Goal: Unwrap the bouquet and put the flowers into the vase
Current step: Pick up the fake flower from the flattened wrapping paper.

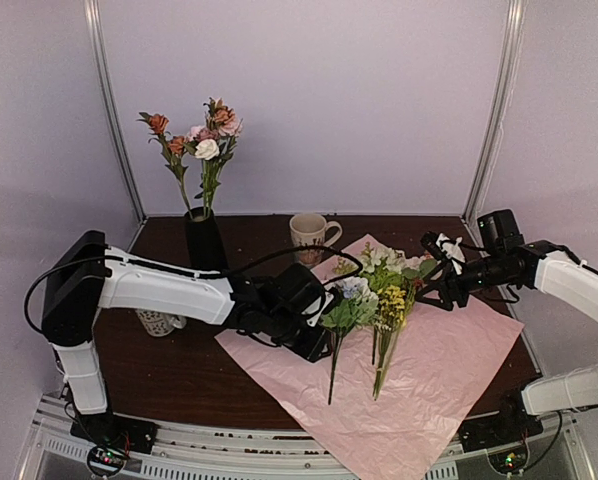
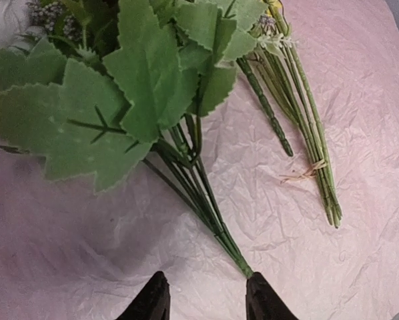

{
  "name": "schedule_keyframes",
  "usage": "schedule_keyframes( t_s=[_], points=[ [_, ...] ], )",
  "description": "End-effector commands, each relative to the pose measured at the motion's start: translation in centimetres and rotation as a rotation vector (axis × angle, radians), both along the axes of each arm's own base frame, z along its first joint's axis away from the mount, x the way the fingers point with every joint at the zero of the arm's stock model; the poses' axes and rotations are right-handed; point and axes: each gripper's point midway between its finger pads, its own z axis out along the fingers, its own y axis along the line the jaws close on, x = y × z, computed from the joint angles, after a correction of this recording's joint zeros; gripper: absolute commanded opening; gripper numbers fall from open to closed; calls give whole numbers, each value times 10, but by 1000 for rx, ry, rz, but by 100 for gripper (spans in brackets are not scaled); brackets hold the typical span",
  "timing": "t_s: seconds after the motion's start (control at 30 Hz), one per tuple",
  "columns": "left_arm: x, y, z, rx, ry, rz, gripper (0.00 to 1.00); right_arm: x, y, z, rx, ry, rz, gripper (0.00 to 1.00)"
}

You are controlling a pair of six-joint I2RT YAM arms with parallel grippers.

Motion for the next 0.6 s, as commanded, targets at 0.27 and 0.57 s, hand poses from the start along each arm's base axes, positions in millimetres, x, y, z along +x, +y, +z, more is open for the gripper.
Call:
schedule_keyframes(
  t_s=[0.27,0.57],
  points=[
    [8,-29,-16,0,22,42,41,5,-1,11,1,-34,-11,62],
    [30,-38,-29,31,30,105,32,4,-2,12,1,-39,-11,62]
  ],
)
